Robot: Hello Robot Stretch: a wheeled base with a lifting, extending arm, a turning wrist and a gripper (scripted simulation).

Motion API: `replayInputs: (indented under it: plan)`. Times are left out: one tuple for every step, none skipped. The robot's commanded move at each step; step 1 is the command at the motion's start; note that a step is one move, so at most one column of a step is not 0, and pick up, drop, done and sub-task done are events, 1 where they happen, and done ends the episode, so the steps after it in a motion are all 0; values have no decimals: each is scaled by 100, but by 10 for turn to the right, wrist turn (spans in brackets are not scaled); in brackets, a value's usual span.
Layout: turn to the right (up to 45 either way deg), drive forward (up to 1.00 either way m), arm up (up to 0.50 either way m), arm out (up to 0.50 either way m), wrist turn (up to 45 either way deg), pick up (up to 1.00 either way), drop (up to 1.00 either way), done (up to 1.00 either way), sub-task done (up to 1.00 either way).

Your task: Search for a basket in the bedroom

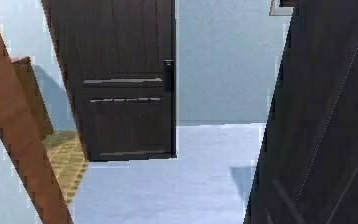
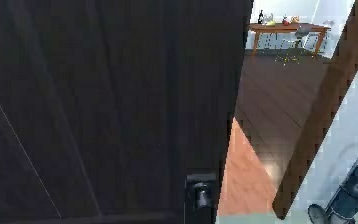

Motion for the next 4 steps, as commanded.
replayInputs:
  plan:
    - [0, 90, 0, 0, 0, 0, 0, 0, 0]
    - [330, 0, 0, 0, 0, 0, 0, 0, 0]
    - [0, 35, 0, 0, 0, 0, 0, 0, 0]
    - [60, 0, 0, 0, 0, 0, 0, 0, 0]
